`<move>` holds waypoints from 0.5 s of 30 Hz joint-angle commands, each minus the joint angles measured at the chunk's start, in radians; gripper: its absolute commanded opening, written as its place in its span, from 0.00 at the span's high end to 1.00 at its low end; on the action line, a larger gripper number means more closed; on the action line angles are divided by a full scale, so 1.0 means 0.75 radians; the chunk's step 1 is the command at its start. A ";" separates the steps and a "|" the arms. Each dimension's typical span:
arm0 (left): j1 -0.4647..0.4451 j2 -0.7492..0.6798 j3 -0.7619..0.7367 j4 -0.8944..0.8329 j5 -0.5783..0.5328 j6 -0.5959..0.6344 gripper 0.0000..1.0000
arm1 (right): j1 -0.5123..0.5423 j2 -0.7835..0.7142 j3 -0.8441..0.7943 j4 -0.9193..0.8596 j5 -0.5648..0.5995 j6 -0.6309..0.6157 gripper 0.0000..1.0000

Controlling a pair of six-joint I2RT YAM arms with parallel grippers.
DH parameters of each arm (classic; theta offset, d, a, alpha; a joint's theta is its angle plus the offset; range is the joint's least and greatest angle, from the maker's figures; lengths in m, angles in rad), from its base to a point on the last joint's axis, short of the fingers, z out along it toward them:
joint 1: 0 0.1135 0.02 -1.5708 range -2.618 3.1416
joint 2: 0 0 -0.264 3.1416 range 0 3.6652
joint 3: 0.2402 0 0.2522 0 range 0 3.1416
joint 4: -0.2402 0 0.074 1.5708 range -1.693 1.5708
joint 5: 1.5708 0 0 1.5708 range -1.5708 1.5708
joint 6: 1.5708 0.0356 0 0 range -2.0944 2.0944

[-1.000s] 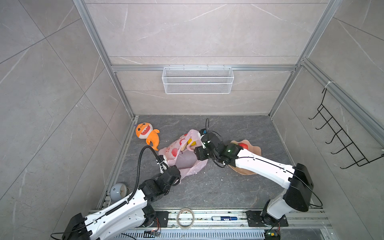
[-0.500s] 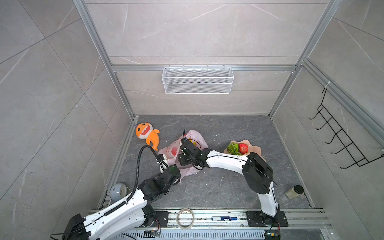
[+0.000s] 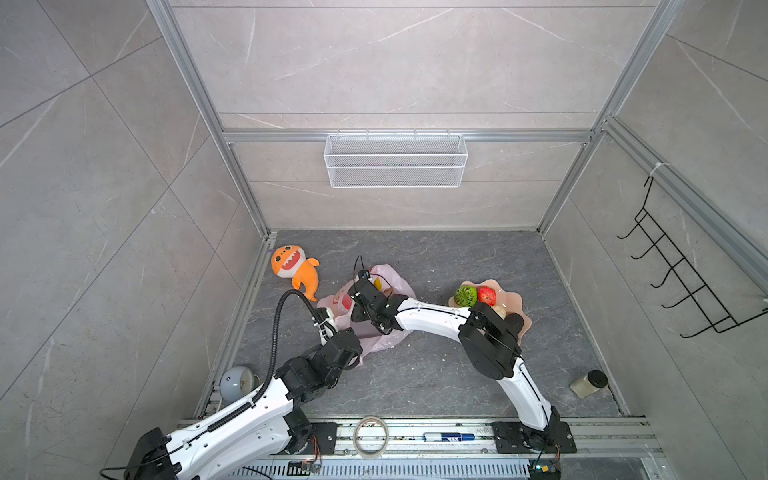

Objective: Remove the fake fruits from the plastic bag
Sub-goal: 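Move the right gripper from the bowl back into the bag opening, then push the right gripper down into the bag toward the cream fruit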

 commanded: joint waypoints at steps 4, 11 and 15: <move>0.006 -0.009 0.039 -0.014 0.010 -0.012 1.00 | -0.020 0.080 0.109 -0.051 0.139 0.076 0.33; 0.005 -0.009 0.033 -0.011 0.023 -0.020 1.00 | -0.045 0.161 0.214 -0.094 0.167 0.154 0.32; 0.006 -0.010 0.034 -0.010 0.030 -0.020 1.00 | -0.057 0.198 0.265 -0.112 0.164 0.183 0.30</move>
